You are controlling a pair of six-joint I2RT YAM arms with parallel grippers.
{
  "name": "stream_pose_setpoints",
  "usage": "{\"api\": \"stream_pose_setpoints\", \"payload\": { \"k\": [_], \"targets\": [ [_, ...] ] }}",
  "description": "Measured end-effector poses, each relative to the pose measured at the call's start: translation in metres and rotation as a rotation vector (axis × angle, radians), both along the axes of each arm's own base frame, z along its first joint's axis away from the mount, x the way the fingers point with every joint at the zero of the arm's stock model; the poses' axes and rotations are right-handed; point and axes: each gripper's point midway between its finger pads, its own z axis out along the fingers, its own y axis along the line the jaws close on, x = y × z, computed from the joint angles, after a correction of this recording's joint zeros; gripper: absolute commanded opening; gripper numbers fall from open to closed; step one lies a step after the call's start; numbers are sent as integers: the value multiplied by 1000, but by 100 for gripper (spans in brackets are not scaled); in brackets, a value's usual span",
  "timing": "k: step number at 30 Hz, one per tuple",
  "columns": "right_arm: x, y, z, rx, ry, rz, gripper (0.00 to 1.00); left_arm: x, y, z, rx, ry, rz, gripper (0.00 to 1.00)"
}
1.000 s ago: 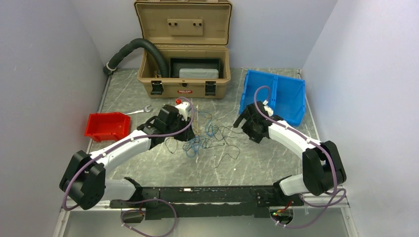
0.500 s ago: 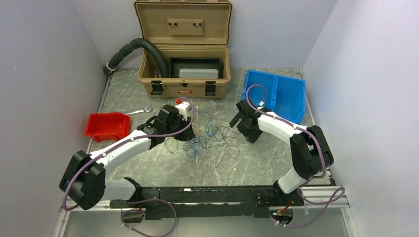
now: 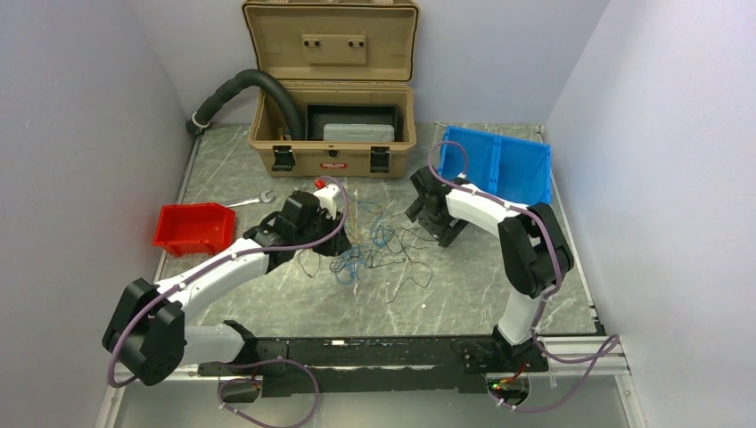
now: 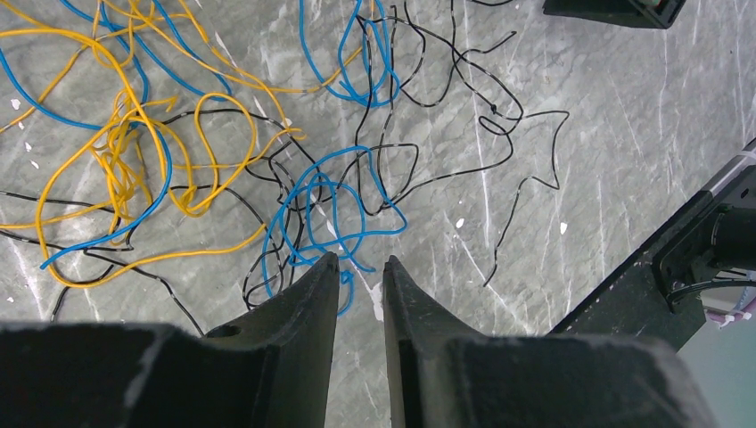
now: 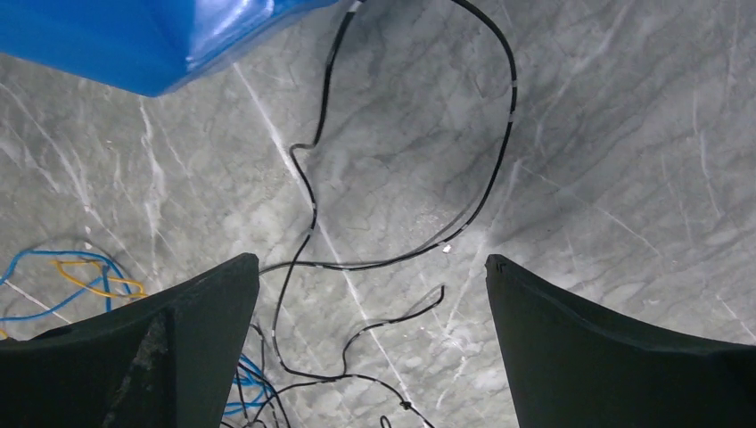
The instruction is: Untangle the cables
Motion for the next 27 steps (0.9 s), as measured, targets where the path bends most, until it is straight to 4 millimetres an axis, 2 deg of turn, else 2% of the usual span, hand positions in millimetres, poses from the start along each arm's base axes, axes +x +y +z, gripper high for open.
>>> {"api": "stream_pose_setpoints", "payload": {
  "k": [2, 9, 16, 17, 18, 20, 22, 23, 27],
  "targets": [
    [5, 0, 2, -18, -12, -13, 100, 0, 0, 0, 0, -2, -1, 30],
    [2, -8, -9, -73, 26, -37, 100, -1, 1, 6, -10, -18, -2, 30],
    [13, -12, -15, -147, 61, -64, 99, -2, 1, 7, -13, -22, -2, 30],
    [13, -12, -15, -150, 59, -69, 94, -3, 2, 7, -13, -23, -3, 30],
    [12, -13, -16, -151, 58, -72, 82, -4, 3, 6, -13, -23, -3, 30],
    [12, -15, -16, -156, 52, -77, 52, -6, 4, 6, -12, -22, -3, 30],
    [10, -19, -16, -166, 42, -82, 12, -7, 4, 5, -13, -23, -4, 30],
    [8, -21, -16, -171, 40, -80, 0, -7, 5, 5, -12, -22, -4, 30],
    [5, -25, -16, -157, 10, -103, 0, -9, 6, 3, -8, -20, -4, 30]
  ]
}}
